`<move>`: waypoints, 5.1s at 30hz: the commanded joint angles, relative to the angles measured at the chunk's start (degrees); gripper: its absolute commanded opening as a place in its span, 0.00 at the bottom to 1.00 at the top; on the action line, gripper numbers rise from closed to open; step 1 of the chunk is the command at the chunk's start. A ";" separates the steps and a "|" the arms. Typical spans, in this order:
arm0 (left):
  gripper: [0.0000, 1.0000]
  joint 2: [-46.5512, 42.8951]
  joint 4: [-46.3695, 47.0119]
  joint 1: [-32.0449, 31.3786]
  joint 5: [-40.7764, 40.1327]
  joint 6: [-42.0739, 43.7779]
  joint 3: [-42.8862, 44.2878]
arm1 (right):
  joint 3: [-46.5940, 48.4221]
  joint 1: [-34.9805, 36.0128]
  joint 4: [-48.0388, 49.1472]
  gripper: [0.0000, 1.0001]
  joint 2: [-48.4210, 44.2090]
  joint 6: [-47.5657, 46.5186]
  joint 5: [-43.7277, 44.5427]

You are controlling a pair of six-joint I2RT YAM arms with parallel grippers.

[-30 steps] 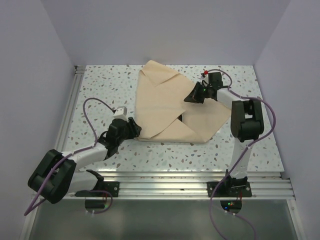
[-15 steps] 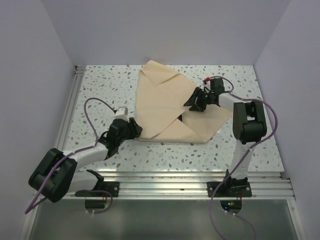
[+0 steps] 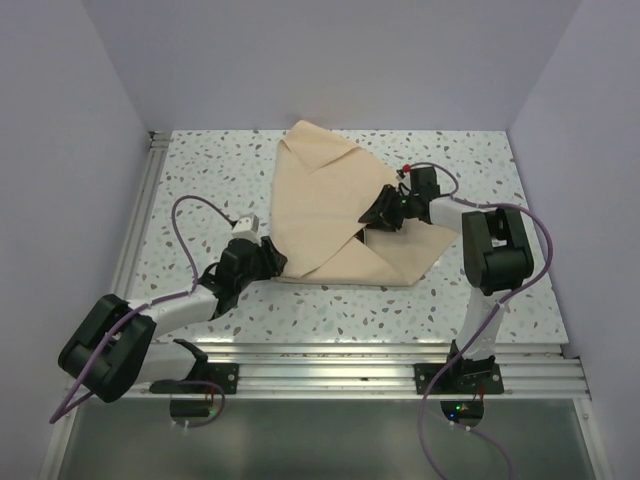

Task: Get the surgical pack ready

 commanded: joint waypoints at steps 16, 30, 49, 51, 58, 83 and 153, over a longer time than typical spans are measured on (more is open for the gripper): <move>0.62 -3.36 -2.77 -0.48 -1.43 1.50 1.92 | 10.24 -0.82 -1.99 0.00 1.54 -0.99 2.00; 0.56 2.17 -6.03 0.40 -0.99 0.18 6.23 | 12.27 -1.26 -3.40 0.00 4.71 -3.36 2.00; 0.00 -1.78 -12.62 0.31 -11.01 -5.18 1.23 | 5.69 -7.31 -6.03 0.48 -6.18 -6.96 7.44; 0.00 -2.57 -12.89 0.31 -11.36 -5.35 0.44 | 3.85 -9.42 -7.79 0.48 -9.16 -8.37 9.11; 0.02 -2.48 -8.76 0.31 -9.17 -5.00 -1.76 | -2.84 -14.53 -12.01 0.51 -17.69 -11.62 24.22; 0.13 -6.79 -6.03 0.31 -7.32 -2.80 -3.87 | 4.18 -16.02 -17.20 0.51 -4.79 -15.14 45.59; 0.06 -2.57 -5.24 -0.04 -7.93 4.23 -0.89 | 52.27 40.76 -20.20 0.00 18.24 -1.08 48.32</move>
